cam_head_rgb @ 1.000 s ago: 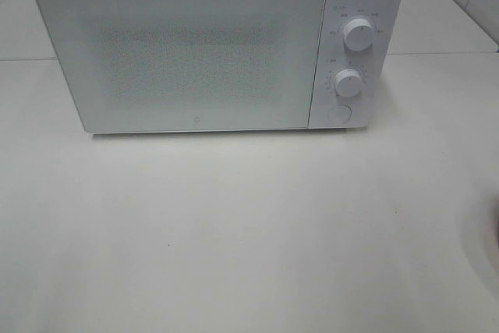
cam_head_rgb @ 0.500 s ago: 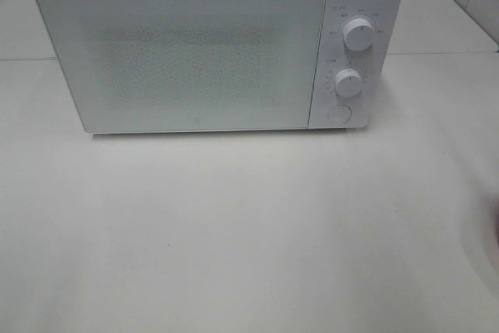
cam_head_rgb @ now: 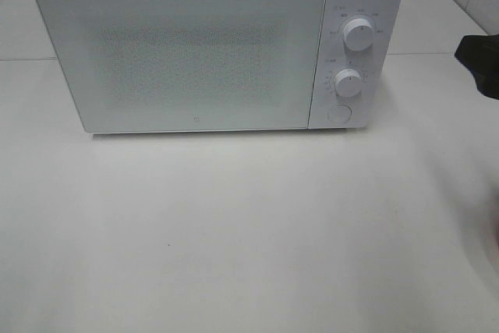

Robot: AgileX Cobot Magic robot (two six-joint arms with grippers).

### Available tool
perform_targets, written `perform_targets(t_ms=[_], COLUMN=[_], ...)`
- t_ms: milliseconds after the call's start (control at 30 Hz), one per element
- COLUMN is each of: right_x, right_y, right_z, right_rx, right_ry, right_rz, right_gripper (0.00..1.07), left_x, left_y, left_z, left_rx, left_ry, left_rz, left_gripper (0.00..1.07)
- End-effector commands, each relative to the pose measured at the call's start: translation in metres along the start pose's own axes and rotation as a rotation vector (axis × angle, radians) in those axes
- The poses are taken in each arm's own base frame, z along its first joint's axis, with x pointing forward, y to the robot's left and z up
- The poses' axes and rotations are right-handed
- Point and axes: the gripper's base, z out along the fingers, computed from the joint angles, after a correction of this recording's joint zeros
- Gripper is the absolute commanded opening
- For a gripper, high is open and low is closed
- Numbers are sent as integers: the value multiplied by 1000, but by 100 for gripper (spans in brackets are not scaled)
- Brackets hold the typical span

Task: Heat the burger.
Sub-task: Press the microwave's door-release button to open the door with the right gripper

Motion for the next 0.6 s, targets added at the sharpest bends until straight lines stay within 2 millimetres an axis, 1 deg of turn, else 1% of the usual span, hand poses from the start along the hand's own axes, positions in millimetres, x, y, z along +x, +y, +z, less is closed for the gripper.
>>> perform_targets(t_ms=[33,67,100,133,167,200,233,267,300,333,367,400,433,467,500,533,567,600], right_x=[3,4,6,6,7,8,8,9,9,9,9,9,9,9,9,9,9,9], right_y=[9,13,18,18,20,24,24,26,26,27,27,27,27,27,27,27,27,27], right_z=[-1,-1,-1,-1,-1,-2,-2,-2,-2,-2,-2,-2,-2,-2,-2,-2,-2,-2], right_rx=[-56,-71,-97,-97,-104,-118,-118,-127,-127,-130,-130,-130,-129,-124,-124,-119,-119,-118], right_ry=[5,14,32,32,39,53,53,65,65,70,75,75,78,85,85,92,92,94], right_rz=[109,145,233,233,273,352,352,446,446,484,572,572,626,748,748,849,849,885], right_gripper=[58,53,38,38,30,16,16,0,0,0,0,0,0,0,0,0,0,0], left_x=[1,1,1,1,1,1,1,1,1,1,1,1,1,1,1,1,1,1], left_y=[-1,-1,-1,-1,-1,-1,-1,-1,-1,-1,-1,-1,-1,-1,-1,-1,-1,-1], left_z=[-1,-1,-1,-1,-1,-1,-1,-1,-1,-1,-1,-1,-1,-1,-1,-1,-1,-1], left_rx=[8,8,8,8,8,8,8,8,8,8,8,8,8,8,8,8,8,8], left_ry=[-8,-8,-8,-8,-8,-8,-8,-8,-8,-8,-8,-8,-8,-8,-8,-8,-8,-8], left_rz=[-3,-3,-3,-3,-3,-3,-3,-3,-3,-3,-3,-3,-3,-3,-3,-3,-3,-3], left_gripper=[100,100,100,100,100,100,100,100,100,100,100,100,100,100,100,100,100,100])
